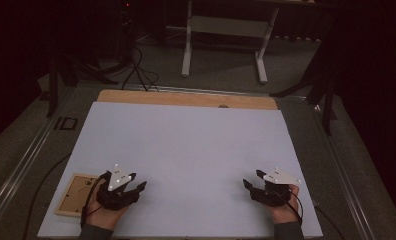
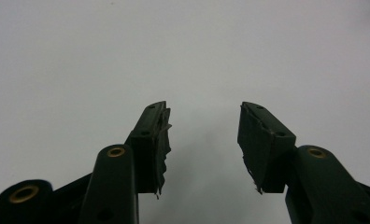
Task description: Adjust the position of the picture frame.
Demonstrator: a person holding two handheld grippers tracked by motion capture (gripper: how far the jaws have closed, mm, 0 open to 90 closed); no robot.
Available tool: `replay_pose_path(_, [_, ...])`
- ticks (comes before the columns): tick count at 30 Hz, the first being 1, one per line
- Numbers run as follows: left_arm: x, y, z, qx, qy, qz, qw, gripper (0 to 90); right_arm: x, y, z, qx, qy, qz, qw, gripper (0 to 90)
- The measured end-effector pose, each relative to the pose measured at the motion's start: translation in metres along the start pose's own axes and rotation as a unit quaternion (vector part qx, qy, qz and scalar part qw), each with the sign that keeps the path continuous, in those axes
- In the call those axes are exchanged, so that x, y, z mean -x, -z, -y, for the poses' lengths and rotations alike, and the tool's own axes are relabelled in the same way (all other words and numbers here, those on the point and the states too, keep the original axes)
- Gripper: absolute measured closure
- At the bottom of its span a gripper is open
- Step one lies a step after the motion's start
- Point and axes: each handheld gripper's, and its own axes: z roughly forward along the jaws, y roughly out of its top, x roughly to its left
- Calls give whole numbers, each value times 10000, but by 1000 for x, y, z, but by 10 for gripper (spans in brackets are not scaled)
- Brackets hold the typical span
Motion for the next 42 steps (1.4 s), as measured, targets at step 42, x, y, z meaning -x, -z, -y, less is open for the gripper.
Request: replay_pose_path(42, [-46,48,14,120,467,-232,9986,607,2,7,-1,280,34,0,9996,395])
